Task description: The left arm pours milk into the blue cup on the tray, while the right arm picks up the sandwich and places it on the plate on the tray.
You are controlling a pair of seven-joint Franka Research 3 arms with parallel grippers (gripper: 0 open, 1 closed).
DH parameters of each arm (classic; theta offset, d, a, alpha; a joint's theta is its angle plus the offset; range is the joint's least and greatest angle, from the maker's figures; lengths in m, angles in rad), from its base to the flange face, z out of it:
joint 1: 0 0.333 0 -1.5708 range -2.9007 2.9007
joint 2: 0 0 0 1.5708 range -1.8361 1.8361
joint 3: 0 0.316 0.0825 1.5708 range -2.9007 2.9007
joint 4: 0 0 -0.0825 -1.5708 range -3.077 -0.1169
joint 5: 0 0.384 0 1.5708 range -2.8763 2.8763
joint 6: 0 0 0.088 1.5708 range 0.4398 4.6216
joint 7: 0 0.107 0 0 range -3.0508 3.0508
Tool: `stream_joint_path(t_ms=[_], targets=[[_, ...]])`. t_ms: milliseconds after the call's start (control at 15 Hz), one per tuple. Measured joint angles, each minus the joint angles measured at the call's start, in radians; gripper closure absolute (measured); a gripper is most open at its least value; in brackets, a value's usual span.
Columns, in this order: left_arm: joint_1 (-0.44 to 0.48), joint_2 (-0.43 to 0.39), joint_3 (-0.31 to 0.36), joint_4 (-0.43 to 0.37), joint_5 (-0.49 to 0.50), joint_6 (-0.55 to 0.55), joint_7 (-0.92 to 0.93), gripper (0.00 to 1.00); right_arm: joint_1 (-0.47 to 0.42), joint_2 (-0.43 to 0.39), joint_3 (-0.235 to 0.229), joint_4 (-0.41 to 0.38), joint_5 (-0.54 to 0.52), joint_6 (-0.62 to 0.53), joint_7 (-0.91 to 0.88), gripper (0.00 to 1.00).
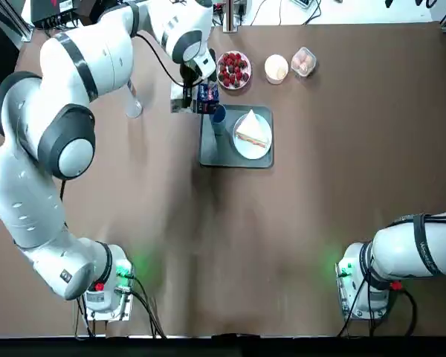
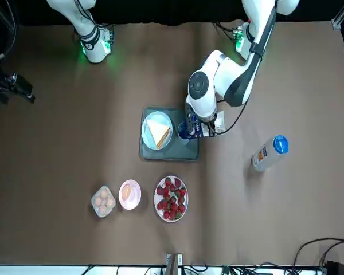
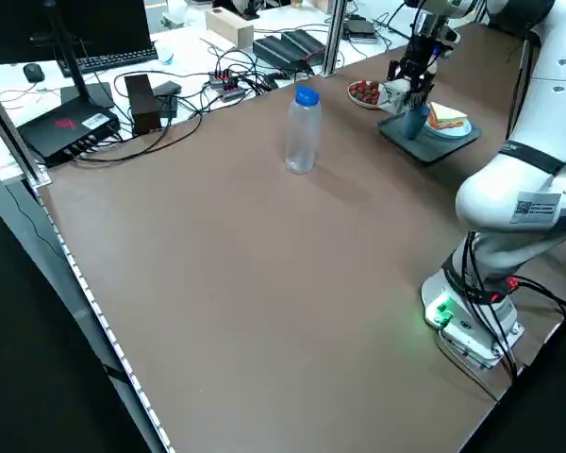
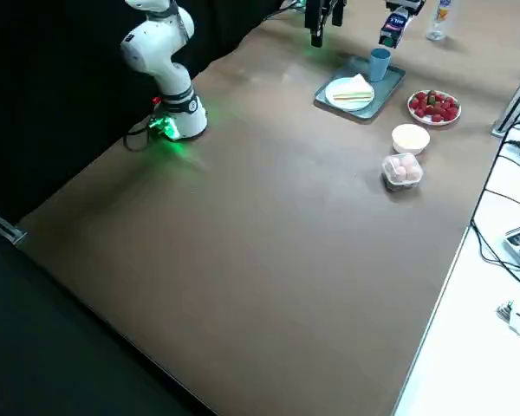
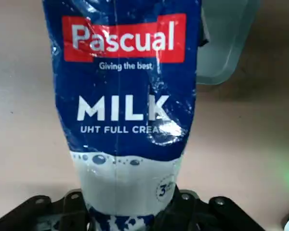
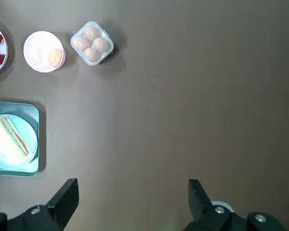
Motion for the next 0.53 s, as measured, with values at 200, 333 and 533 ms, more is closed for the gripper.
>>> stream_joint_path(t_ms=[200, 333, 533], targets=[[0.007, -0.003, 0.002, 0.02, 0.0, -0.02, -0.004, 0.49, 0.0, -0.002, 0.001, 0.001, 0.0, 0.0, 0.0, 0.0], [0.03, -0.028, 0.003, 0.036, -0.004, -0.07, -0.004, 0.49, 0.0, -0.004, 0.002, 0.003, 0.0, 0.0, 0.0, 0.0], [0.097, -0.112, 0.003, 0.049, -0.078, -0.173, 0.045, 0.48, 0.001, -0.005, 0.005, 0.003, 0.0, 0.0, 0.0, 0.0]])
